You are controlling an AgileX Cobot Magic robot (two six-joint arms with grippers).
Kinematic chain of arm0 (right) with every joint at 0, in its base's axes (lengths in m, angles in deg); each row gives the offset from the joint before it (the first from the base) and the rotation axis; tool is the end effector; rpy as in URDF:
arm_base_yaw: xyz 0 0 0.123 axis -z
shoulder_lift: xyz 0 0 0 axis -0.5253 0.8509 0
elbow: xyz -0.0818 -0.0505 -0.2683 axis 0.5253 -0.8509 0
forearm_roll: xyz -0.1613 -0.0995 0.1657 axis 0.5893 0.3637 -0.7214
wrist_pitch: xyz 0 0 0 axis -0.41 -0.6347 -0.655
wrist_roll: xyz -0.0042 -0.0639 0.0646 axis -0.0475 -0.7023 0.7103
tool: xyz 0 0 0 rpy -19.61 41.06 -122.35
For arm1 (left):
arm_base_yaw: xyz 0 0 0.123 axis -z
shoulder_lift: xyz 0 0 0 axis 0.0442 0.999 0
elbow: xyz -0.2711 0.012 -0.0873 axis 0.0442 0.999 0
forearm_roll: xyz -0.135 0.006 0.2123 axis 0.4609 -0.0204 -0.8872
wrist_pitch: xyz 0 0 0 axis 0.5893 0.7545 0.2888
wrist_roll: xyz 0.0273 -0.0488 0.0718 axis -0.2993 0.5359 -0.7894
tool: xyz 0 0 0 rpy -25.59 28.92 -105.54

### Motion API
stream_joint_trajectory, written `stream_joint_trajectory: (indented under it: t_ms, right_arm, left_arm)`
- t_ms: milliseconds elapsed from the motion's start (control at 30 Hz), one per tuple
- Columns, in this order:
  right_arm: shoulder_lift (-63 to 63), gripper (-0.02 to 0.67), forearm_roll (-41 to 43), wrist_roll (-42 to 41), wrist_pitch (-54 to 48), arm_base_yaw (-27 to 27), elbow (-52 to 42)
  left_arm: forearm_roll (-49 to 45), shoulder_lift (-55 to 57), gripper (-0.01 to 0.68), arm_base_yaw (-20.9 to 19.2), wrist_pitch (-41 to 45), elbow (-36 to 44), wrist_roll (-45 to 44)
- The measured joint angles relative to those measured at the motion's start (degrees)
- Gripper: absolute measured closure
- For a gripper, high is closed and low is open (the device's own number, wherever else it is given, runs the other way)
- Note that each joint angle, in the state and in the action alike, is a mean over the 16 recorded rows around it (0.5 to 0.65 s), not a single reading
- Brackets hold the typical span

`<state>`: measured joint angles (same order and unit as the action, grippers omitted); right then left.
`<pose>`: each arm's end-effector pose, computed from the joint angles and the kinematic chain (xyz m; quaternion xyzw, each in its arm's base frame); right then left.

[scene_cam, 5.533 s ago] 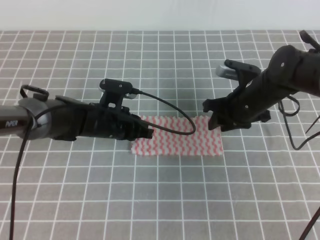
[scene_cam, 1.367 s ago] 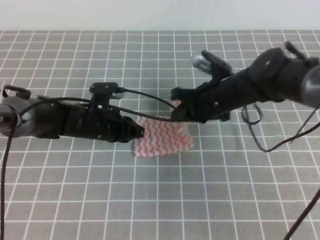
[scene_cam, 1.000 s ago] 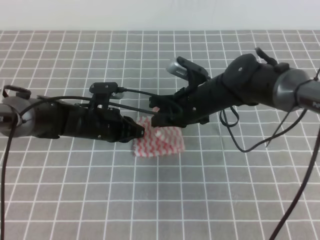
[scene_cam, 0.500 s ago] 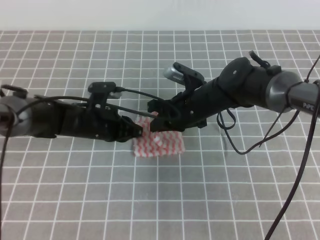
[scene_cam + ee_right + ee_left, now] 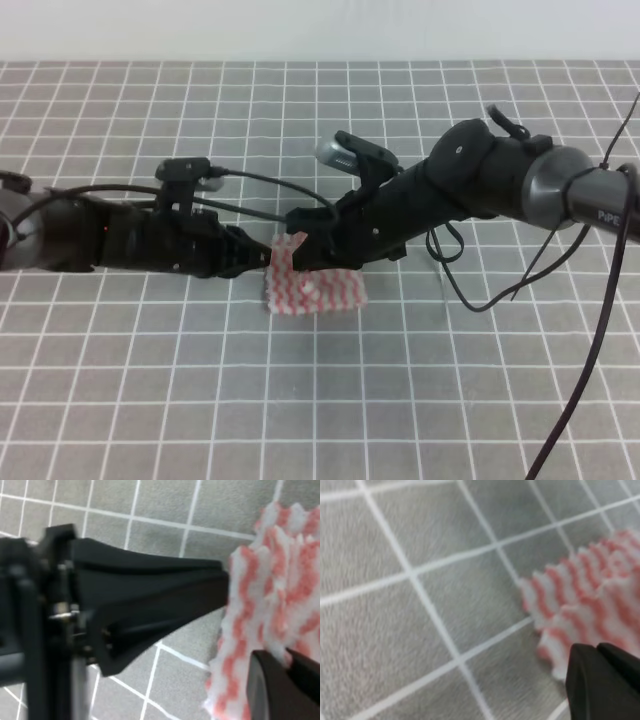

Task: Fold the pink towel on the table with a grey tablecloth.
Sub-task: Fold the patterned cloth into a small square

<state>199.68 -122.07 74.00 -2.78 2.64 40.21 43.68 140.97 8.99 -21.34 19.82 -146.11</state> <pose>0.3828 0.2648 0.1912 -0.0909 0.9164 0.3602 0.1488 0.3841 -0.1314 0.1497 0.1891 0.8787 -0.3145 0.3053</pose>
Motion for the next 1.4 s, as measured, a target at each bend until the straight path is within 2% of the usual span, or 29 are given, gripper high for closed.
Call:
stream_joint_trajectory:
  t_ms: [1400]
  right_arm:
    - [4.57, 0.655, -0.77, 0.11, 0.66, -1.03, 3.34]
  left_arm:
    - [2.64, 0.93, 0.675, -0.79, 0.82, 0.0, -2.89]
